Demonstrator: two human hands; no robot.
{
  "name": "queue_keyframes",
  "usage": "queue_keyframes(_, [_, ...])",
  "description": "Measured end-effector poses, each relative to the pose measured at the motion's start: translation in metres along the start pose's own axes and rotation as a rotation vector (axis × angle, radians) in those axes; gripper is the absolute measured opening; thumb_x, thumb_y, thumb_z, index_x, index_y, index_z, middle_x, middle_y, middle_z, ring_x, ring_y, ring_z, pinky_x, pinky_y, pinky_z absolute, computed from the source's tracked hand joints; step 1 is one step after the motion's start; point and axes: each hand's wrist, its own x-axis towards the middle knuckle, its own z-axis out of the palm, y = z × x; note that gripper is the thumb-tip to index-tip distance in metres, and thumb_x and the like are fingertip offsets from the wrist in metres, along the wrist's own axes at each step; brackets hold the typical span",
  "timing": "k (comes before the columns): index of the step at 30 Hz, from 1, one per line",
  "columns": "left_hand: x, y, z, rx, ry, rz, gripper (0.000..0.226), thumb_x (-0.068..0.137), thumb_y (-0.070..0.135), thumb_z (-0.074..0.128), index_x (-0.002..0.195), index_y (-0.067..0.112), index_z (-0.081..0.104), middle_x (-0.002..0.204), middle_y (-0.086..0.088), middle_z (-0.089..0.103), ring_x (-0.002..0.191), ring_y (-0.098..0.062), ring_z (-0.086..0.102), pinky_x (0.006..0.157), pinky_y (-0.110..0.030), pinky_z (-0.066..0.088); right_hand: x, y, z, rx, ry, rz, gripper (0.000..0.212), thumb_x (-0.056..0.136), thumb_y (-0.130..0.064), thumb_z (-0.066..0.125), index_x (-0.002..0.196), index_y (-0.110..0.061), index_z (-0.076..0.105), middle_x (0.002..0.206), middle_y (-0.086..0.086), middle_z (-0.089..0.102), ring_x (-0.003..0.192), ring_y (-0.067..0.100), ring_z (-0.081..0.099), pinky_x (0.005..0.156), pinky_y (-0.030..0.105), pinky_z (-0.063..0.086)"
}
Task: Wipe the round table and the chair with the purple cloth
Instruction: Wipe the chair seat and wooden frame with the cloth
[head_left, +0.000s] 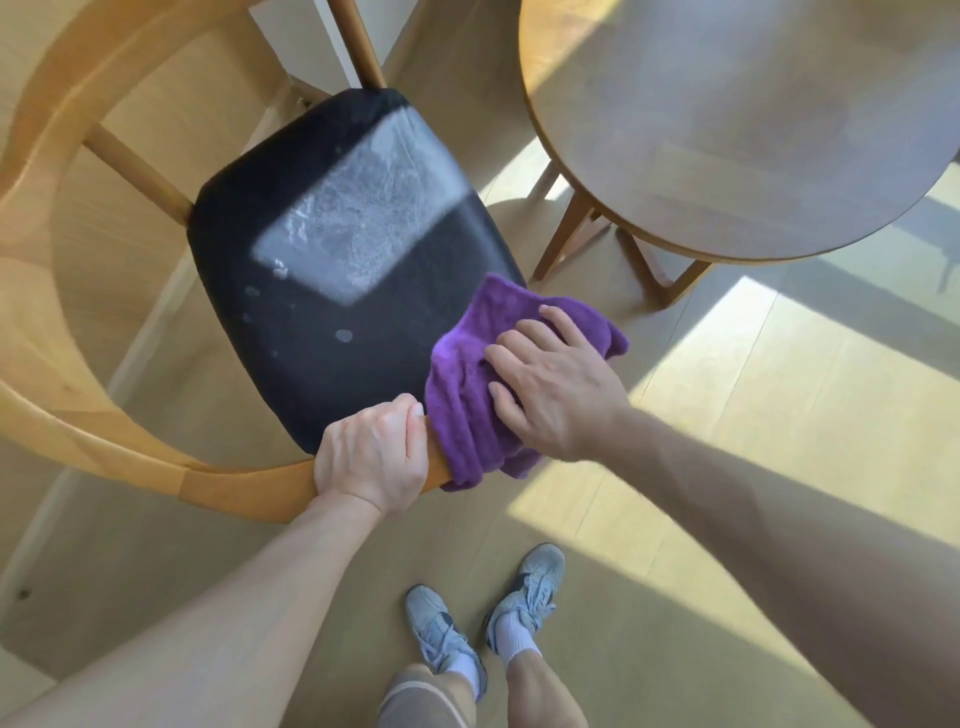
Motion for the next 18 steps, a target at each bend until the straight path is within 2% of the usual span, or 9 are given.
queue_keyframes(2, [0.001, 0.001, 0.0, 0.0, 0.01, 0.004, 0.041, 0.099, 0.04, 0.019, 0.076, 0.021, 0.047, 0.066, 0.007, 0.05, 0.055, -0.021, 0.044, 0.056, -0.032, 0.033, 0.013, 0.015, -0.005, -0.017, -0.025, -0.082, 0.041, 0.098, -0.049, 0.026, 0.09, -0.022, 0.055, 0.09, -0.003, 0.06, 0.089, 0.024, 0.054, 0.097, 0.041, 0.037])
queue_keyframes(4, [0.0, -0.001, 0.001, -0.014, 0.009, 0.003, 0.042, 0.1, 0.039, 0.021, 0.078, 0.021, 0.051, 0.067, 0.007, 0.052, 0.055, -0.02, 0.048, 0.055, -0.031, 0.038, 0.022, 0.017, -0.005, -0.038, -0.022, -0.041, 0.042, 0.094, -0.051, 0.028, 0.08, -0.02, 0.054, 0.077, -0.003, 0.058, 0.077, 0.024, 0.053, 0.082, 0.04, 0.04])
queue_keyframes(8, [0.002, 0.002, -0.003, -0.02, -0.036, -0.005, 0.041, 0.102, 0.037, 0.026, 0.082, 0.019, 0.056, 0.071, 0.005, 0.056, 0.059, -0.023, 0.058, 0.057, -0.037, 0.052, 0.038, 0.006, -0.011, -0.042, -0.079, 0.069, 0.048, 0.09, -0.049, 0.026, 0.066, -0.02, 0.055, 0.063, -0.002, 0.058, 0.065, 0.024, 0.055, 0.075, 0.038, 0.044])
queue_keyframes(10, [0.001, 0.004, -0.008, -0.023, -0.068, 0.019, 0.046, 0.103, 0.039, 0.024, 0.081, 0.018, 0.058, 0.072, 0.006, 0.057, 0.062, -0.024, 0.06, 0.06, -0.038, 0.053, 0.046, 0.007, -0.015, -0.007, -0.075, 0.144, 0.051, 0.091, -0.049, 0.027, 0.063, -0.019, 0.058, 0.059, 0.0, 0.056, 0.061, 0.025, 0.055, 0.067, 0.035, 0.043])
queue_keyframes(12, [-0.005, -0.022, -0.015, -0.01, -0.109, -0.006, 0.053, 0.107, 0.042, 0.021, 0.076, 0.02, 0.059, 0.07, 0.007, 0.059, 0.064, -0.021, 0.06, 0.061, -0.036, 0.051, 0.048, 0.006, -0.016, 0.024, -0.066, 0.174, 0.052, 0.092, -0.048, 0.028, 0.063, -0.018, 0.059, 0.058, -0.002, 0.05, 0.06, 0.024, 0.055, 0.06, 0.032, 0.038])
queue_keyframes(15, [-0.031, -0.097, -0.034, 0.105, -0.056, -0.138, 0.056, 0.104, 0.037, 0.021, 0.064, 0.018, 0.055, 0.065, 0.002, 0.057, 0.059, -0.024, 0.05, 0.061, -0.035, 0.039, 0.047, 0.005, -0.014, 0.013, -0.063, 0.19, 0.051, 0.091, -0.048, 0.03, 0.063, -0.018, 0.061, 0.057, -0.002, 0.051, 0.056, 0.022, 0.052, 0.057, 0.031, 0.035])
queue_keyframes(18, [-0.046, -0.136, -0.042, 0.215, 0.072, -0.004, 0.046, 0.095, 0.03, 0.024, 0.056, 0.019, 0.043, 0.056, 0.001, 0.046, 0.053, -0.022, 0.037, 0.061, -0.033, 0.031, 0.044, -0.003, -0.008, 0.02, -0.026, 0.321, 0.049, 0.089, -0.046, 0.031, 0.061, -0.018, 0.06, 0.06, 0.001, 0.058, 0.059, 0.024, 0.053, 0.068, 0.036, 0.043])
